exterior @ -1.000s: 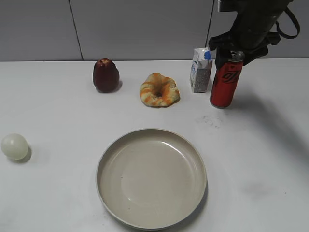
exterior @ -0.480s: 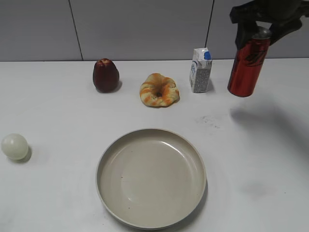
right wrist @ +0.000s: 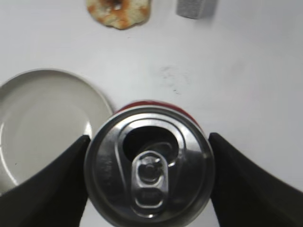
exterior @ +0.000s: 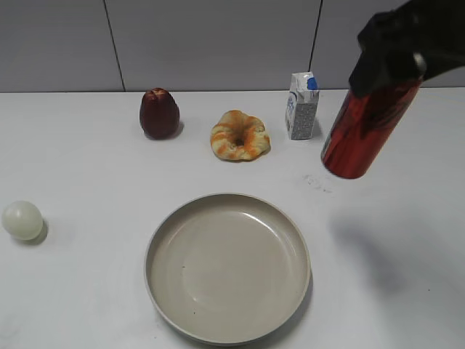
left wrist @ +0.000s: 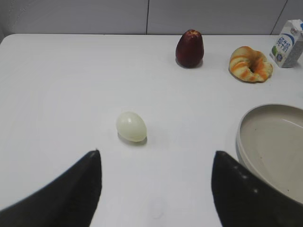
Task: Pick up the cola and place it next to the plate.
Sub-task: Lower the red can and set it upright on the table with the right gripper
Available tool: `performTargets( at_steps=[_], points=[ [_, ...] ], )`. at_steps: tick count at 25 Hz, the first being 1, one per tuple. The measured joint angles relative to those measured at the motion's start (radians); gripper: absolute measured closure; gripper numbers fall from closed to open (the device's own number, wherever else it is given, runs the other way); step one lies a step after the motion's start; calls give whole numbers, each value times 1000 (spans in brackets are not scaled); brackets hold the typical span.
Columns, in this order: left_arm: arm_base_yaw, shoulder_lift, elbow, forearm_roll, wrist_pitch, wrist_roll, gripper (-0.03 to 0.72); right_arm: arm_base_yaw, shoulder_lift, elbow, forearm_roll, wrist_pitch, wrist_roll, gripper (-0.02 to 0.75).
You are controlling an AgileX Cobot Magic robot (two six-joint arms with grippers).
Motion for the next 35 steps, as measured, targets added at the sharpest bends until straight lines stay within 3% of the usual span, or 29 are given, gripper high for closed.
performTargets(
  at_steps=[5,11,26,35],
  points=[
    [0,0,0,0,0,0,136,42,-60,211,4,-121,53,218],
    [0,0,0,0,0,0,136,42,-60,336,-3,-248,61,218],
    [0,0,0,0,0,0,136,42,70,373,-3,-312,39,218],
    [0,0,0,0,0,0,136,42,70,369,-3,-311,37,103]
  ],
)
